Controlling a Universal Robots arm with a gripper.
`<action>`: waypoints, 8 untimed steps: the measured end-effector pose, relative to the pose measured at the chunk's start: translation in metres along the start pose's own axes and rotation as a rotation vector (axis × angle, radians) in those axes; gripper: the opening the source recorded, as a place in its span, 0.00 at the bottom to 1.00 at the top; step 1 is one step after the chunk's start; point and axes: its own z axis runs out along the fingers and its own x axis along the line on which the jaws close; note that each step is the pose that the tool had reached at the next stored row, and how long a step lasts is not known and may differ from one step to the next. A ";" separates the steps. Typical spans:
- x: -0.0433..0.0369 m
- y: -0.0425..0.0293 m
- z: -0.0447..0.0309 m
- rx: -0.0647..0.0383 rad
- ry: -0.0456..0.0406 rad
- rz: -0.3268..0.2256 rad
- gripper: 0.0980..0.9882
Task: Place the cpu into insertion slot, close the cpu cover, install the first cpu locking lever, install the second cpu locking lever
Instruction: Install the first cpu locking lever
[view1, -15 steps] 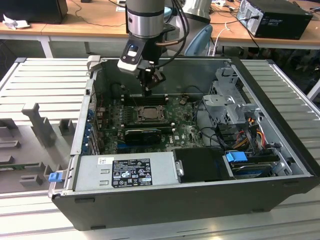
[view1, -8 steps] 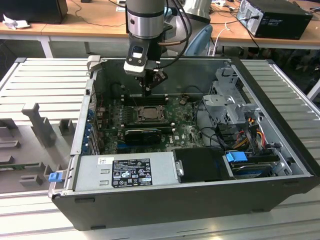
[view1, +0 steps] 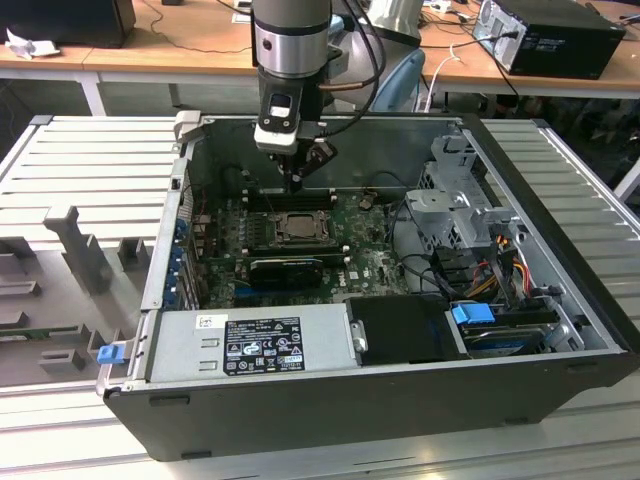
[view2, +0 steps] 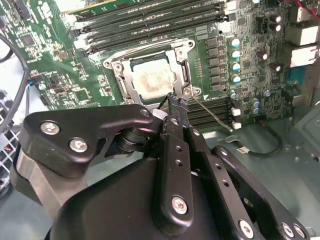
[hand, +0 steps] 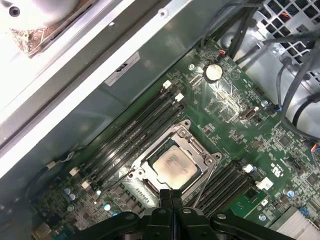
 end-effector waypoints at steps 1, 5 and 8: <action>0.0000 0.0000 0.0001 0.000 0.0006 -0.018 0.01; 0.0000 0.0000 0.0005 0.000 0.0030 -0.086 0.01; 0.0000 0.0000 0.0008 -0.001 0.0046 -0.132 0.01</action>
